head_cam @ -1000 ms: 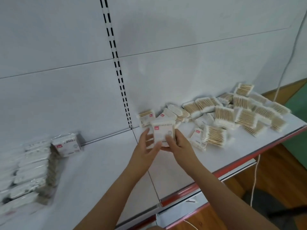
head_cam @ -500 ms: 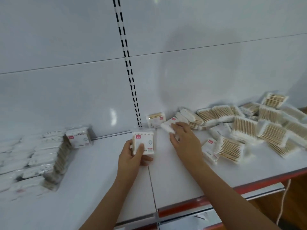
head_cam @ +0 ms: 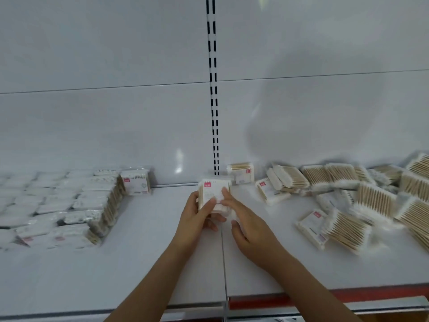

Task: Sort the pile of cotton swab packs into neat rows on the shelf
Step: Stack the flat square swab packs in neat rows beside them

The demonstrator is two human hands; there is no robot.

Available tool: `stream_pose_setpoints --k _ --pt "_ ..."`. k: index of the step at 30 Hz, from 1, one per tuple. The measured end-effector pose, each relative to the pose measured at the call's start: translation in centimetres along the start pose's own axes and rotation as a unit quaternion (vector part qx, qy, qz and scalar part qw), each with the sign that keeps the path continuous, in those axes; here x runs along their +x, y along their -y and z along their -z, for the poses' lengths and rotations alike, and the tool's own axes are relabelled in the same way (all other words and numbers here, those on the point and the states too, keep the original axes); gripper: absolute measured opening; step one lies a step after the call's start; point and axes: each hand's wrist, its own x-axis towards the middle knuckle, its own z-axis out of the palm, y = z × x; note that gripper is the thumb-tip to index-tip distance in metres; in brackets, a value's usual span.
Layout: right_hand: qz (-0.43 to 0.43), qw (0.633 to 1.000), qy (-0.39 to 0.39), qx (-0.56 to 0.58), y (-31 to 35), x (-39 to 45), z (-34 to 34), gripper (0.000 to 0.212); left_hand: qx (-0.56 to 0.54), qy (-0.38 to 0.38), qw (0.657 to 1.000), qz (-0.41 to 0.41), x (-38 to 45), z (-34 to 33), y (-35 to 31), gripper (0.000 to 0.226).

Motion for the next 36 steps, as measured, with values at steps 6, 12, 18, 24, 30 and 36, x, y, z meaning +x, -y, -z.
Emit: stream_pose_setpoints --k 6,12,18,24,30,36 --pt "-0.208 0.957 -0.105 0.172 0.6 2.1 -0.4 0.069 0.022 0.01 1.0 -0.017 -0.1 0.1 0.0 0.032" --pt "-0.262 0.937 -0.097 0.211 1.7 4.8 -1.9 0.03 0.256 0.052 0.961 -0.089 -3.0 4.8 -1.0 0.041" --pt "-0.185 0.964 -0.047 0.184 5.6 9.1 -6.5 0.034 0.543 -0.099 0.819 -0.156 -4.8 13.8 -0.2 0.039" --pt "-0.142 0.981 0.001 0.131 7.9 14.2 -13.1 0.047 0.531 -0.162 0.808 -0.197 -5.6 14.3 0.8 0.013" --pt "-0.157 0.987 0.014 0.011 7.7 14.4 -15.9 0.02 0.49 -0.267 0.818 -0.136 -5.6 14.9 1.1 0.019" --pt "-0.15 0.988 0.027 0.028 8.3 14.7 -15.9 0.02 0.519 -0.227 0.814 -0.128 -5.0 15.0 1.1 0.064"
